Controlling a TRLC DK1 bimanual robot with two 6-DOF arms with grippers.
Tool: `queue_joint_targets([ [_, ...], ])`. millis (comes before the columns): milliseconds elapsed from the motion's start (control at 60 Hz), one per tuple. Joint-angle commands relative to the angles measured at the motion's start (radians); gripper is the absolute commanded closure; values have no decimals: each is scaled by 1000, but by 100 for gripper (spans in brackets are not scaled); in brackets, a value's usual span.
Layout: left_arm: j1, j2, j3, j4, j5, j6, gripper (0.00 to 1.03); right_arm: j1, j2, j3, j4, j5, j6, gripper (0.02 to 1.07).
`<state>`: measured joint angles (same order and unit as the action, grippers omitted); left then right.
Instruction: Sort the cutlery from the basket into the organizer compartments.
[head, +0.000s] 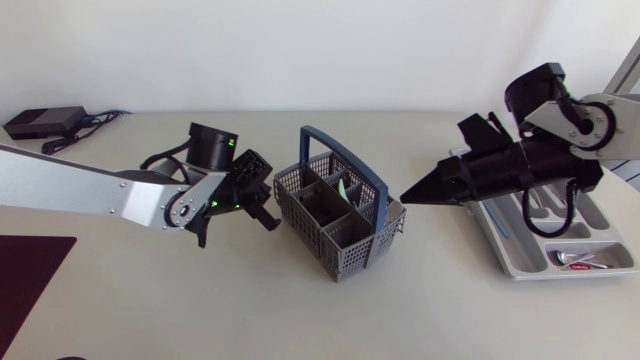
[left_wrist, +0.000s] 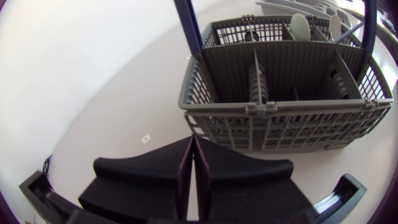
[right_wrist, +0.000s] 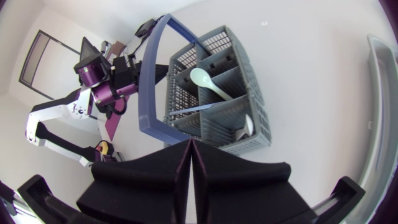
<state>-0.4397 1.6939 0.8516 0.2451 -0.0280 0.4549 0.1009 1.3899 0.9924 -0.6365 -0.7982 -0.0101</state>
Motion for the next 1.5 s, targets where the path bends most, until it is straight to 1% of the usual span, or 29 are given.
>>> queue_joint_targets([
  [0, 15, -125, -51, 10, 25, 31, 100, -17, -54, -54, -14, 31, -44, 100],
  [33, 15, -160, -71, 10, 25, 34, 100, -21, -66, -66, -14, 40, -57, 94],
  [100, 4, -247, -103, -6, 28, 36, 97, -30, -94, -92, -14, 76, -96, 77],
  [133, -21, -300, -115, -29, 39, 34, 92, -36, -103, -101, -14, 83, -111, 70],
  [183, -62, -338, -121, -56, 39, 33, 88, -44, -115, -113, -14, 102, -133, 63],
  [217, -88, -356, -120, -70, 37, 31, 85, -46, -120, -121, -12, 113, -142, 60],
  [300, -159, -382, -114, -96, 28, 30, 75, -67, -127, -143, -12, 113, -168, 60],
  [317, -186, -384, -108, -101, 16, 30, 72, -70, -132, -149, -12, 113, -176, 60],
  [350, -209, -384, -100, -106, 3, 31, 71, -76, -137, -158, -11, 113, -183, 59],
  [400, -246, -372, -83, -106, -6, 30, 67, -90, -147, -175, -9, 113, -202, 54],
  [500, -284, -321, -52, -101, -23, 31, 63, -110, -172, -205, -11, 113, -237, 46],
  [533, -297, -293, -37, -96, -24, 33, 61, -121, -186, -218, -9, 113, -251, 46],
  [733, -347, -200, 29, -87, -27, 31, 60, -176, -203, -251, -6, 105, -307, 46],
  [867, -390, -134, 63, -67, -69, 50, 60, -190, -204, -264, -9, 97, -330, 46],
  [1250, -416, -51, 135, -70, -75, 56, 61, -207, -190, -255, 6, 96, -352, 46],
  [1483, -432, -13, 152, -66, -75, 56, 77, -205, -169, -259, 23, 96, -352, 46],
])
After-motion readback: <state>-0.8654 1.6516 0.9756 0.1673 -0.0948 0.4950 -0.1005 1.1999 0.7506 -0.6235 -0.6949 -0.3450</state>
